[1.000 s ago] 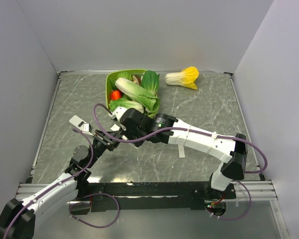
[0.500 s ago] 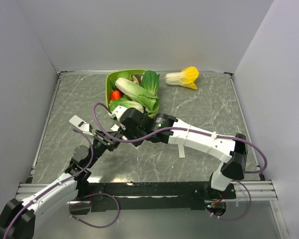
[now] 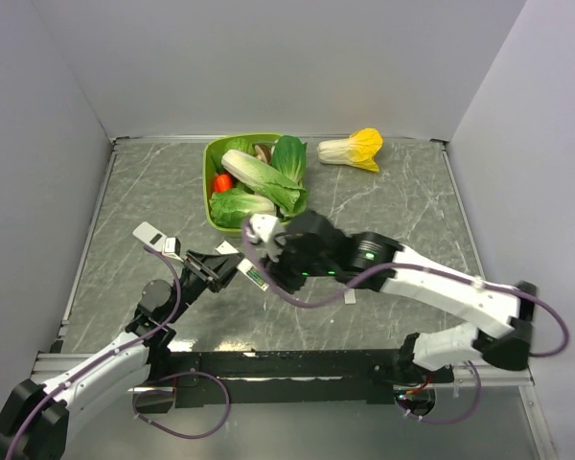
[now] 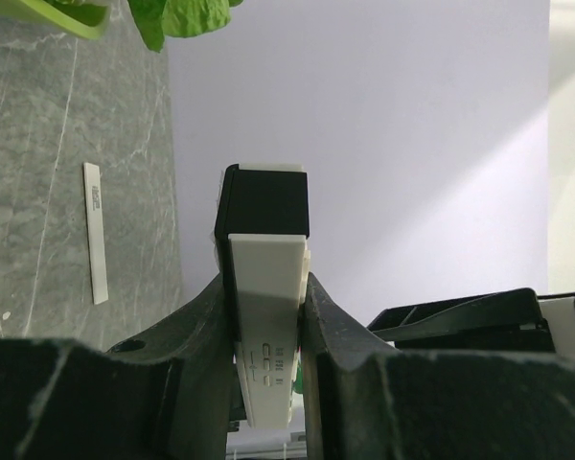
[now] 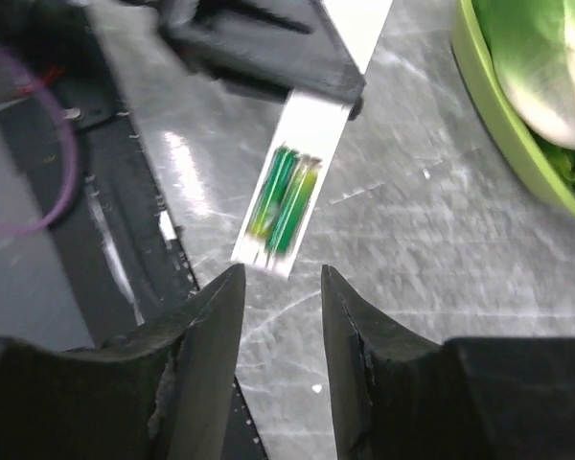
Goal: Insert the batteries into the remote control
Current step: Load the battery into the remote control.
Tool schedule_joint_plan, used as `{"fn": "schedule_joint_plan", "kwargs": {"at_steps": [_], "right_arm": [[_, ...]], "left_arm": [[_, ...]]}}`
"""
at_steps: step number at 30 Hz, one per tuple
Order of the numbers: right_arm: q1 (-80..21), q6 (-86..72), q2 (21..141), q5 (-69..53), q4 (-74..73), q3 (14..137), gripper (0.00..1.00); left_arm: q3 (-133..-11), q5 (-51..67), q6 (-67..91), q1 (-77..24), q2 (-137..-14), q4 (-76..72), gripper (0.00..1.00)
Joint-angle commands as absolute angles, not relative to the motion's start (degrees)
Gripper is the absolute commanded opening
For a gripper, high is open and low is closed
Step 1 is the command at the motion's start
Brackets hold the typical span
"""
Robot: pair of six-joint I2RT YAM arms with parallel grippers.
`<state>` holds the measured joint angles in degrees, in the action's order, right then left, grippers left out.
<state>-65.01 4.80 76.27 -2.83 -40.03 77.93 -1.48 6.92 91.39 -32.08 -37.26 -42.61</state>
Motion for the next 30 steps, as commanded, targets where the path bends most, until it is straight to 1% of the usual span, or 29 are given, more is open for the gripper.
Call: {"fn": "schedule_joint_plan", "kwargs": {"at_steps": [1,2,5,10,16,23,30], "right_arm": [[-59.95,13.61,64.26,-21.34,-27.61,67.96,0.49],[-59.33,14.23,61.29,-22.75,-24.55,66.29,0.51],[-57.48,16.52,57.32,-27.68,-19.54,60.92,0.53],[-55.9,22.22,56.95,-36.71,-16.44,57.48,0.53],[-55.2,28.73,55.73,-40.78,-8.8,51.69,0.54],[-52.82,29.44,58.18,-44.38,-6.86,50.01,0.45],[-51.51,28.65,60.55,-47.89,-3.87,48.78,0.42]], "left_arm": [[10.11,9.67,92.11,-32.17,-37.0,-46.41,0.01],[9.67,10.1,92.02,-32.17,-36.91,-46.23,0.01],[8.62,11.51,91.58,-32.17,-36.74,-45.35,0.01],[6.68,14.14,90.18,-32.17,-37.0,-44.56,0.01],[5.45,16.34,89.56,-32.17,-38.76,-46.23,0.01],[4.57,17.4,88.68,-32.17,-39.46,-46.76,0.01],[4.48,17.67,89.03,-32.17,-38.41,-46.41,0.01]]}}
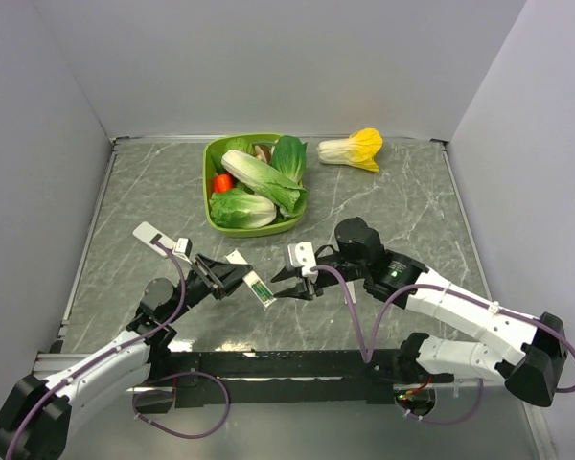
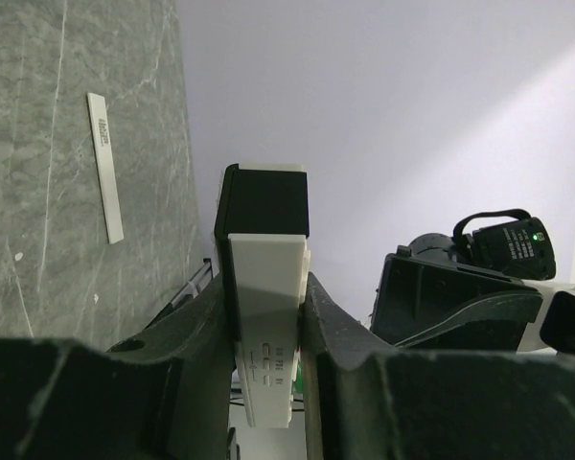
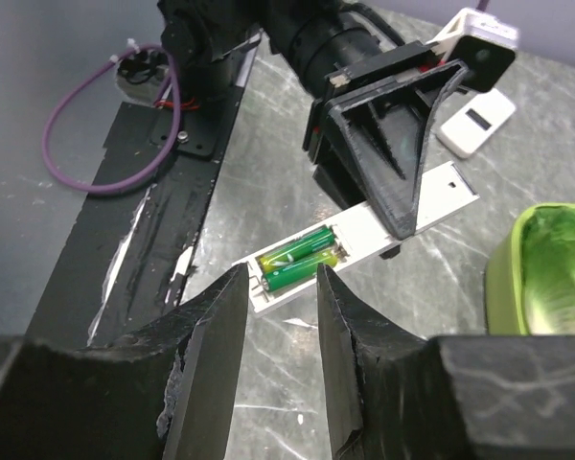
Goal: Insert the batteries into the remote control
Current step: Load the battery into the remote control.
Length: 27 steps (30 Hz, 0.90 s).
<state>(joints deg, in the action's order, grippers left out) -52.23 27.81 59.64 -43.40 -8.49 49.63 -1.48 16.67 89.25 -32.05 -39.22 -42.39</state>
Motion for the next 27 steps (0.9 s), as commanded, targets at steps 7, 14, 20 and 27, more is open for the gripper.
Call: {"fn": "schedule_joint_plan", "kwargs": {"at_steps": [7,14,20,27], "right_arm": [[-51.15,29.18,62.75,-50.45,-4.83,49.22,0.41],[-50.98,29.27,64.68,-50.54,-5.1,49.22,0.4],[-50.98,29.01,66.53,-51.24,-5.45,49.75,0.38],[-50.98,28.74,67.94,-51.15,-5.18,49.57,0.36]], "left_arm": [[4.48,17.75,89.47,-32.17,-38.06,-46.58,0.01],[4.13,18.28,90.0,-32.17,-38.76,-47.72,0.01],[4.22,18.37,90.62,-32.17,-38.5,-48.08,0.01],[3.78,18.63,90.79,-32.17,-38.49,-48.08,0.01]]}}
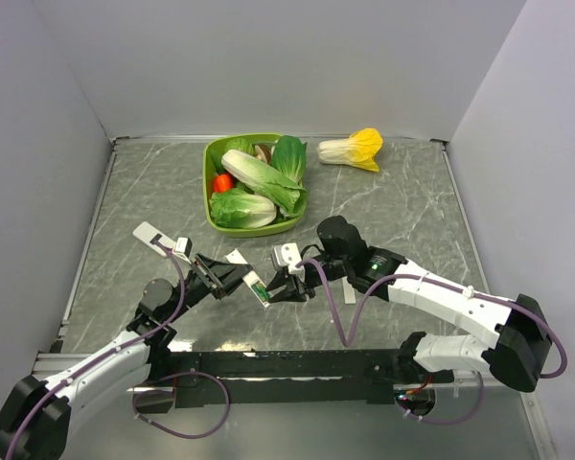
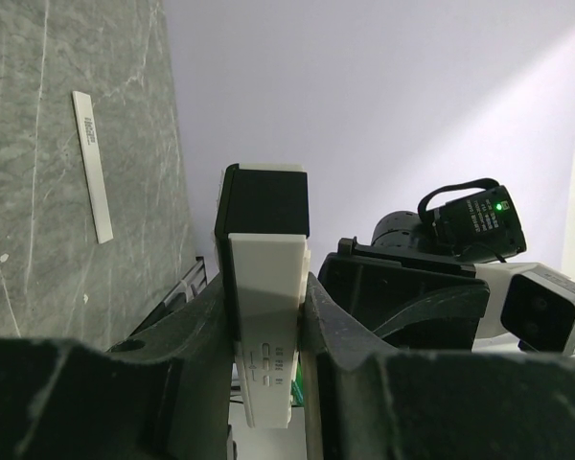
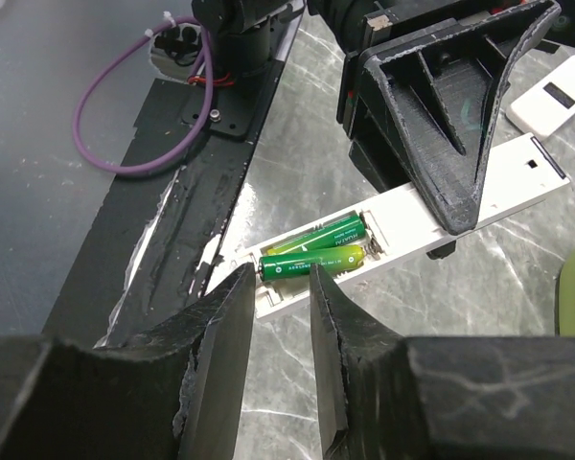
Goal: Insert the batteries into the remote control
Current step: Load the battery into the remote control.
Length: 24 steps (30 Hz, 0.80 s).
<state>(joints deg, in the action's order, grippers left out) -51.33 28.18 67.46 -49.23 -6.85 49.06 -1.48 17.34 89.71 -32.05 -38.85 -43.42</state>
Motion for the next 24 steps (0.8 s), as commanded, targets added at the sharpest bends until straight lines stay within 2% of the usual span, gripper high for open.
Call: {"fn": "schedule_joint_plan", "kwargs": {"at_steps": [1,6,24], "right_arm": [[-50.89,28.74,68.11,-50.98,-5.19,49.66,0.36],[-50.89,28.83,68.47,-50.19,-5.62,49.57,0.36],[-50.89,28.83,65.39,-49.57,-5.19,50.01,0.47]], "left_arm": [[3.87,18.63,91.05,-32.17,-38.58,-48.69,0.01],[3.87,18.81,91.32,-32.17,-38.67,-48.96,0.01],[4.22,18.63,91.23,-32.17,-37.88,-48.43,0.01]]}}
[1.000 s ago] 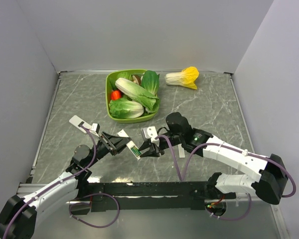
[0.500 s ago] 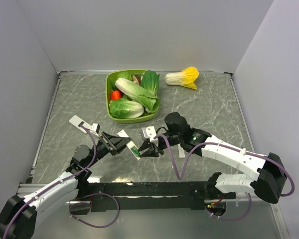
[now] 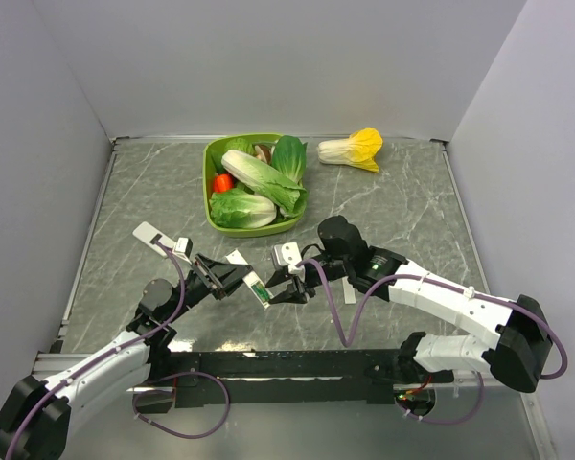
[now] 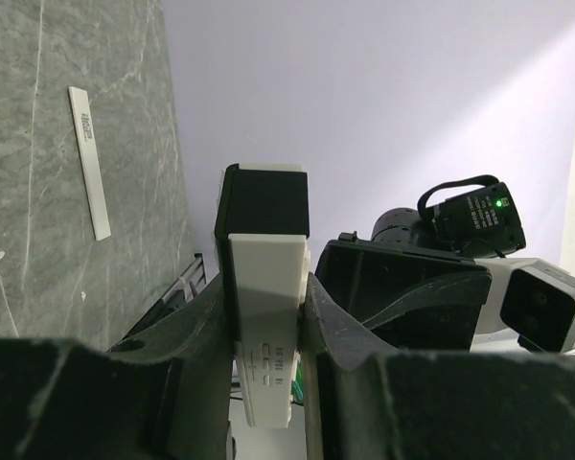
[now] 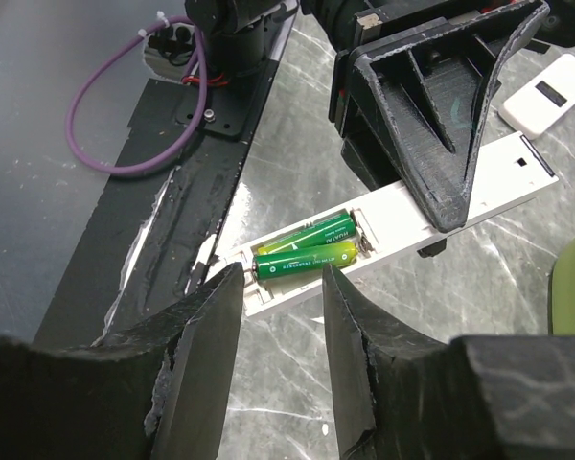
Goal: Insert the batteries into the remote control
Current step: Load the battery into the remote control.
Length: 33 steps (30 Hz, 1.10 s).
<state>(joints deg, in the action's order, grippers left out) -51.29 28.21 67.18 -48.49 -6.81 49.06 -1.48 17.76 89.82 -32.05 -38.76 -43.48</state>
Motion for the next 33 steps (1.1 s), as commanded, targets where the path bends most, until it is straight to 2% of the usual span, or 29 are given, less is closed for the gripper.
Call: {"fn": "schedule_joint_plan", "kwargs": {"at_steps": [1,33], "right_arm": [[-50.89,28.83,65.48,-50.44,-5.1,50.1,0.47],[-50.98,27.51,65.21,-52.73,-1.14,50.18,0.52]], "left_arm": [[4.31,18.55,91.23,-32.17,-37.88,-48.51,0.01],[3.96,18.98,91.14,-32.08,-38.05,-48.78,0.01]]}}
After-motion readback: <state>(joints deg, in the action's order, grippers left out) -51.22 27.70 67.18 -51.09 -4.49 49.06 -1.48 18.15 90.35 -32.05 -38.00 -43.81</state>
